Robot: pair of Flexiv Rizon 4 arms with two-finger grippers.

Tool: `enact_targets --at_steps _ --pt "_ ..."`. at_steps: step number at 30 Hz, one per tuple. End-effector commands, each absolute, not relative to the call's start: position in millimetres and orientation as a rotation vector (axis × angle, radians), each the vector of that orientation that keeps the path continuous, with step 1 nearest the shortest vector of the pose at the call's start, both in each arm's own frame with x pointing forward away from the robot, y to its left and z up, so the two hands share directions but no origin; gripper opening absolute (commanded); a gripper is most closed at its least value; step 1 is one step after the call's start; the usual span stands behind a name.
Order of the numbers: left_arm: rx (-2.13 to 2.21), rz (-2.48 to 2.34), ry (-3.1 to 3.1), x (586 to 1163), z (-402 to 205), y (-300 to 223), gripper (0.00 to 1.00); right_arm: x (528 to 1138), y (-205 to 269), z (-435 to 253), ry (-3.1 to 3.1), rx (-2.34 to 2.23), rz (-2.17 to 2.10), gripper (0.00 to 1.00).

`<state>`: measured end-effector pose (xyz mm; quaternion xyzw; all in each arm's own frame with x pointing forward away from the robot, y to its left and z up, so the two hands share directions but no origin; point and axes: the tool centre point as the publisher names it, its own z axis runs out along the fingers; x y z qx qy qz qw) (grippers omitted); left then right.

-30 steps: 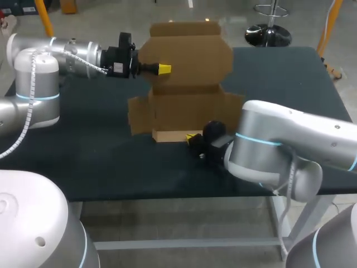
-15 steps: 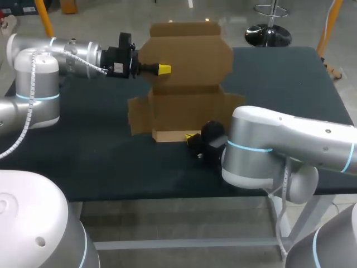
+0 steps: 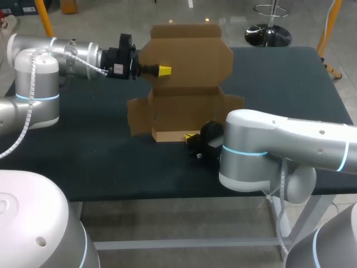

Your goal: Assemble the packaging by folding the flat box into shape, placing the metal phone stand inside, and closing the box properly

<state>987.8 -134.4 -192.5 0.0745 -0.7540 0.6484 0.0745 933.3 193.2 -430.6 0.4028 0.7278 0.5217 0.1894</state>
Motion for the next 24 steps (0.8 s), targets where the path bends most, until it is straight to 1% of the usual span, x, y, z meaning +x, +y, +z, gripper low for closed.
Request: enact_targets --at_steps 1,24 --pt "0.213 1.933 -2.269 986 -193 -133 0.0 939 197 -440 2.049 1.137 1.463 0.0" --pt "0.121 1.908 -2.296 966 -207 -134 0.0 939 197 -442 2.044 1.156 1.472 0.0"
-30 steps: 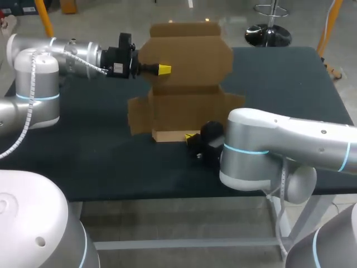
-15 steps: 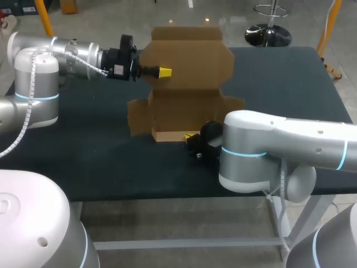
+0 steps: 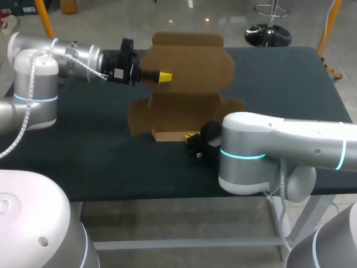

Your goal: Assemble the packaging by folding the flat box into shape, placing the metal phone stand inside, and closing the box properly

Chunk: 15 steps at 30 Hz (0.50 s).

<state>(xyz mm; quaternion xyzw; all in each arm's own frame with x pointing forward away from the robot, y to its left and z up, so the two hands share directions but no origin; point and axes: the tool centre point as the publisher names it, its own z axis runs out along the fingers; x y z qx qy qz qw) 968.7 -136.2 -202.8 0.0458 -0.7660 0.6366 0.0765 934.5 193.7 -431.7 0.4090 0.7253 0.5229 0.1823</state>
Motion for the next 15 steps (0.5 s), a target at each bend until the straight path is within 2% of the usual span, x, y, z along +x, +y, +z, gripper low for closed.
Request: enact_targets --at_steps 1,15 --pt "0.114 1.909 -2.298 964 -208 -134 0.0 939 197 -442 2.044 1.156 1.472 0.0" --pt "0.046 1.906 -2.316 942 -220 -138 0.0 939 197 -442 2.044 1.156 1.472 0.0"
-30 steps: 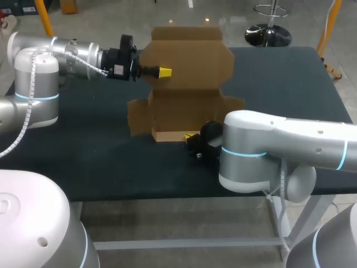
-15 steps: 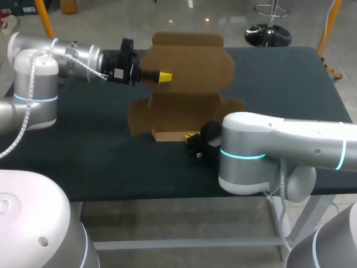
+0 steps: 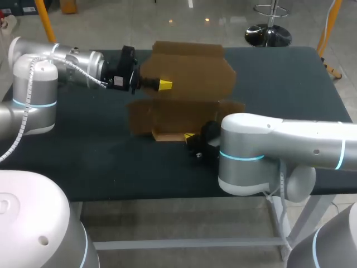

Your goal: Assemble the packaging by folding the flat box into shape, placing the metal phone stand inside, and closing the box properly

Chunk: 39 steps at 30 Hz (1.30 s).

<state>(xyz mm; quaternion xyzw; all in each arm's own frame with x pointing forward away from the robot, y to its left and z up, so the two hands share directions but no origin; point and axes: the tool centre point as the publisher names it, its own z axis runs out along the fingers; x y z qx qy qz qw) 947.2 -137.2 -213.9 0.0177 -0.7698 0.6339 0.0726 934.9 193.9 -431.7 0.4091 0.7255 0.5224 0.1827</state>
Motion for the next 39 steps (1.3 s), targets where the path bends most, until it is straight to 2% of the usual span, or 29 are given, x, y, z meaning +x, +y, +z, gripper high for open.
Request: enact_targets --at_steps 1,39 --pt "0.046 1.906 -2.316 942 -221 -138 0.0 939 197 -442 2.044 1.156 1.472 0.0" --pt "-0.023 1.978 -2.285 924 -237 -141 0.0 939 197 -442 2.044 1.156 1.472 0.0"
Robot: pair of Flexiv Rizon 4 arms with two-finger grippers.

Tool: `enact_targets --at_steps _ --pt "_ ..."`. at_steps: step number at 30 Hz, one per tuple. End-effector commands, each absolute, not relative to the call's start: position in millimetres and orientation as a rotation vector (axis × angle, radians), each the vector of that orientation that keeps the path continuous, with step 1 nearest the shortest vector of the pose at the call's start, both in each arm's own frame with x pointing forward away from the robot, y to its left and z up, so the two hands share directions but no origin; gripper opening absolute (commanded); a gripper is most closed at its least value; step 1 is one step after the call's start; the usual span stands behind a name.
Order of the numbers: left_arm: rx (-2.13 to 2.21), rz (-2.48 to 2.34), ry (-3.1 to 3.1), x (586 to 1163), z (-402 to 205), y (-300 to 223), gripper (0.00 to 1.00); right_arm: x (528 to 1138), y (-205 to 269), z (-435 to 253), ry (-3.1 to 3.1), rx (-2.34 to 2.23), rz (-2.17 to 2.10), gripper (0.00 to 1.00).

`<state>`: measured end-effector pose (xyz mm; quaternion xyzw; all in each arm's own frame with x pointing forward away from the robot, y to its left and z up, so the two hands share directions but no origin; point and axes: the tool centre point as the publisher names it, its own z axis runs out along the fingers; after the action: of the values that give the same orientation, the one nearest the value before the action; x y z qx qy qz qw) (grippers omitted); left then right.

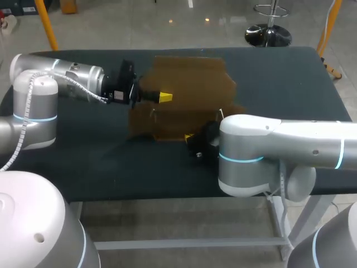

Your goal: Assemble the packaging by folding the flat box into shape, placing the metal phone stand inside, and closing the box properly

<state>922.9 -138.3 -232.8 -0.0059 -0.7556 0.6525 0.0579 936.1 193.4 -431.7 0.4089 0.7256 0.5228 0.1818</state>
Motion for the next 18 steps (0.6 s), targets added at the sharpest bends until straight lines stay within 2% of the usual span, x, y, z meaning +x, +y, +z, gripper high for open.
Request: enact_targets --at_steps 1,18 --pt "-0.023 1.977 -2.286 924.4 -236.3 -140.9 0.0 939.0 196.7 -442.2 2.044 1.156 1.472 0.0" --pt "-0.026 1.966 -2.306 924.5 -233.5 -140.5 0.0 939.0 196.7 -442.2 2.044 1.156 1.472 0.0"
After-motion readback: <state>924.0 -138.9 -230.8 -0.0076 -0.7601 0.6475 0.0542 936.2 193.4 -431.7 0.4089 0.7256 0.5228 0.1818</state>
